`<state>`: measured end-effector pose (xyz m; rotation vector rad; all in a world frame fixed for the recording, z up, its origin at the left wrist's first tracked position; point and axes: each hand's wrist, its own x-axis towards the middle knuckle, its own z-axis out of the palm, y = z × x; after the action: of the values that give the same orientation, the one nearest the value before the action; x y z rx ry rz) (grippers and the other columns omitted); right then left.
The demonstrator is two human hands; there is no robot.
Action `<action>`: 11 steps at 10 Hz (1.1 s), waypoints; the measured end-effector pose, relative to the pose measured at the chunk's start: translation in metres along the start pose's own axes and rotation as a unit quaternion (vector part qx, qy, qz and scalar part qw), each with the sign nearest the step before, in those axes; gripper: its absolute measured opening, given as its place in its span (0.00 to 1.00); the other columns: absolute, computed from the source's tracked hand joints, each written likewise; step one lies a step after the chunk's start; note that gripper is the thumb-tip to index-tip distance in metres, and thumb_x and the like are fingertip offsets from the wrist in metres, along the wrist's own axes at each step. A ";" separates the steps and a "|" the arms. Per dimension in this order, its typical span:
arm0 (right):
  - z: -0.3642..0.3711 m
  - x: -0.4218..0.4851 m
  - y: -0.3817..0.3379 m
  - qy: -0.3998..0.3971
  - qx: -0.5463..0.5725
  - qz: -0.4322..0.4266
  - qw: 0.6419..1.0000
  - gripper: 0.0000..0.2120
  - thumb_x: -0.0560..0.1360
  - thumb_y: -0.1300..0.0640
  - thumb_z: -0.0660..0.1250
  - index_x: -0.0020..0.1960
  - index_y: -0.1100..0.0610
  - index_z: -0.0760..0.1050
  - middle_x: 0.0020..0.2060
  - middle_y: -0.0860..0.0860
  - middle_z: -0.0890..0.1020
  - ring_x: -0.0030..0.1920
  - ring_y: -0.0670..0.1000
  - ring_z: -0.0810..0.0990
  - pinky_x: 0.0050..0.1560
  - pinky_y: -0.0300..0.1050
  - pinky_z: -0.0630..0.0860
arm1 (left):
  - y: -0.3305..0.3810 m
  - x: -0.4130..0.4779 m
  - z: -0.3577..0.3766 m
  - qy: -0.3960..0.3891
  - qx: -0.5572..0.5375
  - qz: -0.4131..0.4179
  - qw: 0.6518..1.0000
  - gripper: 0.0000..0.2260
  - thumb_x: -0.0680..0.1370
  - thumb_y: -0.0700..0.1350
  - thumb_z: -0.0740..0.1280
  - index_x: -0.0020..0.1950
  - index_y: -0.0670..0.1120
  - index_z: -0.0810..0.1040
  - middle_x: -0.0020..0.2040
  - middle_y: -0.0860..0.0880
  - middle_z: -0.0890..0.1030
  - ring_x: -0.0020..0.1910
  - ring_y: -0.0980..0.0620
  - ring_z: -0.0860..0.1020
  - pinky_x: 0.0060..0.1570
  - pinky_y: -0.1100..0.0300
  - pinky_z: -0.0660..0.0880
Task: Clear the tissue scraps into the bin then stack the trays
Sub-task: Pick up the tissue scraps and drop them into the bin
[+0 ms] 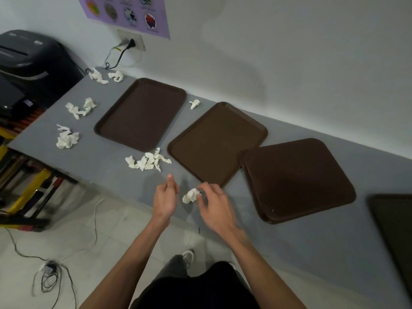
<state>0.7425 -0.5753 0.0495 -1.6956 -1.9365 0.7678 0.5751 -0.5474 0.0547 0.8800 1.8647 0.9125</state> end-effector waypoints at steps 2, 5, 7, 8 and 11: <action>0.090 0.027 -0.005 -0.118 -0.098 0.047 0.987 0.20 0.85 0.47 0.62 0.76 0.42 0.71 0.76 0.50 0.68 0.75 0.55 0.65 0.69 0.54 0.75 | -0.008 0.028 -0.041 -0.082 0.047 0.011 0.995 0.15 0.82 0.55 0.59 0.38 0.50 0.69 0.33 0.53 0.71 0.35 0.50 0.69 0.41 0.49 0.68; 0.106 0.004 0.000 -0.008 0.129 0.237 0.963 0.16 0.85 0.55 0.59 0.70 0.52 0.76 0.69 0.49 0.76 0.71 0.51 0.74 0.67 0.41 0.71 | -0.035 0.046 -0.061 -0.233 0.100 0.016 0.967 0.09 0.86 0.43 0.56 0.52 0.50 0.75 0.43 0.52 0.73 0.42 0.52 0.70 0.45 0.55 0.68; 0.060 -0.030 0.014 0.066 0.124 0.291 0.946 0.13 0.85 0.61 0.60 0.65 0.52 0.76 0.48 0.48 0.76 0.42 0.46 0.73 0.37 0.29 0.68 | -0.026 0.022 -0.028 -0.341 0.187 0.100 0.916 0.12 0.86 0.37 0.53 0.63 0.48 0.71 0.51 0.53 0.74 0.45 0.55 0.73 0.48 0.58 0.71; 0.032 -0.060 0.022 0.153 0.134 0.300 0.932 0.11 0.83 0.62 0.61 0.60 0.49 0.68 0.47 0.53 0.80 0.42 0.53 0.78 0.39 0.44 0.70 | -0.018 0.001 0.004 -0.384 0.206 0.140 0.889 0.11 0.85 0.35 0.54 0.63 0.48 0.69 0.53 0.52 0.73 0.48 0.55 0.73 0.45 0.66 0.70; -0.061 -0.177 0.077 0.347 0.137 0.331 0.867 0.08 0.81 0.58 0.70 0.51 0.46 0.73 0.46 0.44 0.86 0.44 0.48 0.85 0.48 0.50 0.82 | -0.003 -0.107 0.111 -0.476 0.232 0.211 0.821 0.07 0.85 0.40 0.59 0.62 0.46 0.66 0.51 0.46 0.78 0.40 0.56 0.74 0.38 0.64 0.72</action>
<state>0.8648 -0.7362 0.0478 -2.0727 -0.7188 0.4973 0.7156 -0.6113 0.0528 1.7081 0.9938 0.1170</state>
